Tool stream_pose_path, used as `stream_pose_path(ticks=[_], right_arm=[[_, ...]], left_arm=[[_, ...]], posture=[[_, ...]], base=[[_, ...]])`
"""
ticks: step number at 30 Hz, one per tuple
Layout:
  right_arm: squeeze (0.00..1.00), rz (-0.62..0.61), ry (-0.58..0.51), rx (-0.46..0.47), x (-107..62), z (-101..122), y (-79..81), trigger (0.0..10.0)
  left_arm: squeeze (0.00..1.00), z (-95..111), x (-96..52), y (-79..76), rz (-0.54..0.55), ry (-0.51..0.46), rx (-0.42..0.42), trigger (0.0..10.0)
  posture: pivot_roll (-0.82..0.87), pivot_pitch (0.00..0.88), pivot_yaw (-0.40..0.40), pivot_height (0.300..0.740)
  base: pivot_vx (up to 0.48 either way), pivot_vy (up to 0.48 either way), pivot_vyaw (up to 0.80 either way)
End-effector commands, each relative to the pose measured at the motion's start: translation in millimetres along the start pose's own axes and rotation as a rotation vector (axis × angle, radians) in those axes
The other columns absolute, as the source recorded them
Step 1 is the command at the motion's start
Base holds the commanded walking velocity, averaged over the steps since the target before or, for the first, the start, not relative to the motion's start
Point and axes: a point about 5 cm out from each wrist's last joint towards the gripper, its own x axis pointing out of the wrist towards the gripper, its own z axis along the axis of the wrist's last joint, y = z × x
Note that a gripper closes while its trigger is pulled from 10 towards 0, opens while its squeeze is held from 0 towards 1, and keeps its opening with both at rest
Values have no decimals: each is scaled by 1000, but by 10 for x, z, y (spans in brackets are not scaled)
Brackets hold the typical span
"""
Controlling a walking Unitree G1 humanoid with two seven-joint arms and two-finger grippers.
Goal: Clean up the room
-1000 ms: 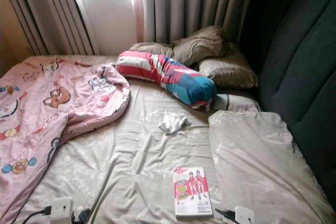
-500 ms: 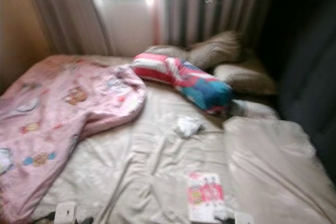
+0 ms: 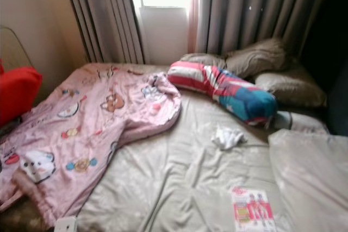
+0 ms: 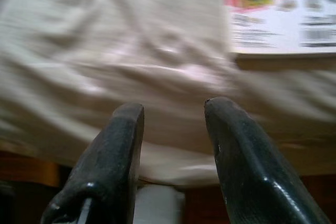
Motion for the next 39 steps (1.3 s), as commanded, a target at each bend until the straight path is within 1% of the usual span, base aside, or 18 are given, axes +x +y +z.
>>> stream_pose_path(ticks=[1,8,11,20,26,38,39], right_arm=[[0,-29,14,2,-21,-29,-123,10000],[0,-47,41,4,-41,-78,-203,10000],[0,-40,36,5,-33,-73,-161,10000],[0,-37,32,1,-31,-72,-143,10000],[0,-35,32,0,-31,-76,-136,10000],[0,-35,30,2,-31,-77,-132,10000],[0,-34,30,2,-31,-76,-131,10000]], left_arm=[[0,-11,7,-38,-8,11,3,10000],[0,-41,1,-28,-11,34,12,10000],[0,-59,-12,30,-3,45,10,10000],[0,-96,-55,200,18,66,8,10000],[0,-106,-70,256,25,74,6,10000],[0,-155,-91,282,33,95,4,10000],[0,-156,-91,283,33,95,4,10000]], posture=[[25,32,6,740],[27,32,8,740],[24,30,9,740],[27,33,13,740],[27,32,16,740],[31,34,18,740],[31,34,18,740]], base=[[0,476,0],[0,473,0],[0,472,0],[0,473,0],[0,473,0],[0,469,0],[0,0,0]])
